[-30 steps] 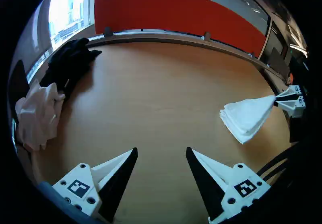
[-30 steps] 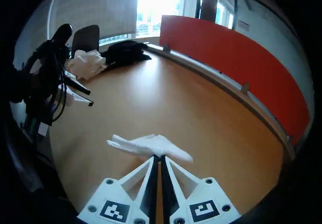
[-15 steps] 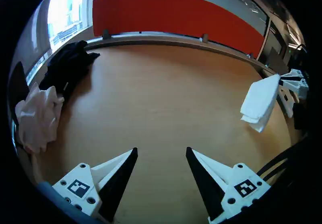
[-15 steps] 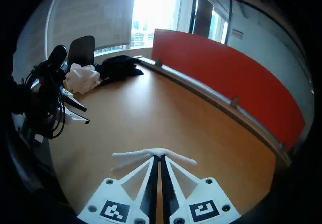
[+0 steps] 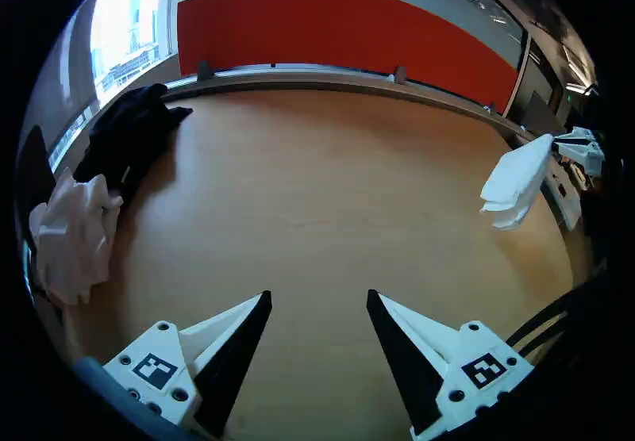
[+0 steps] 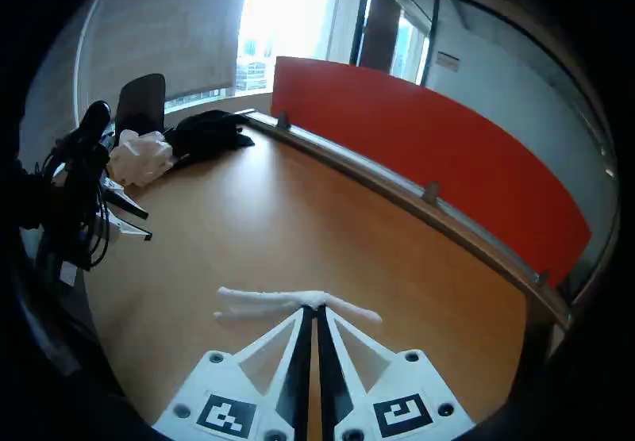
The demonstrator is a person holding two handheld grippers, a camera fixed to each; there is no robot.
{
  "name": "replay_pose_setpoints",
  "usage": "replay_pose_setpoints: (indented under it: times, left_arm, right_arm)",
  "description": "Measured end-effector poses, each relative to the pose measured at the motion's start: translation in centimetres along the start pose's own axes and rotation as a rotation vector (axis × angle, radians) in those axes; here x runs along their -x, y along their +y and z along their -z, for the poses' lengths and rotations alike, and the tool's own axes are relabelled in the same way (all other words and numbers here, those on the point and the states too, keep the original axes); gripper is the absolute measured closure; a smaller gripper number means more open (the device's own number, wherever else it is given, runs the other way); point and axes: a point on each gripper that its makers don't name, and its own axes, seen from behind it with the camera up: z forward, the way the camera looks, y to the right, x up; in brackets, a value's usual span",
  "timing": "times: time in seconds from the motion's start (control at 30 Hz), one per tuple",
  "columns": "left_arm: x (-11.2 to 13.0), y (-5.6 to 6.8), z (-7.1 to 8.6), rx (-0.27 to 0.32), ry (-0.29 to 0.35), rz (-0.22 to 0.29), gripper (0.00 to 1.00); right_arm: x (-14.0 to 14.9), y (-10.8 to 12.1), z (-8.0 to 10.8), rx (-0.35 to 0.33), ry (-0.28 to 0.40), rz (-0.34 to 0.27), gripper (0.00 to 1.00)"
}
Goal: Fold towel
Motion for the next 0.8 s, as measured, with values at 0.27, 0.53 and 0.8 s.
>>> replay_pose_setpoints:
  times: [0.27,0.53,0.8]
  left_arm:
    - [-0.1,-0.1,0.0,-0.003,-0.001,-0.001,0.11]
    - [-0.3,-0.2,0.1,-0.009,-0.001,-0.007,0.11]
    - [-0.7,-0.2,0.1,-0.014,-0.001,-0.009,0.11]
  right_arm:
    - [1.8,3.9,1.1,0.046,-0.033,-0.024,0.95]
    - [4.1,7.8,2.0,0.090,-0.072,-0.051,0.95]
    - [6.4,12.1,3.1,0.140,-0.112,-0.080,0.95]
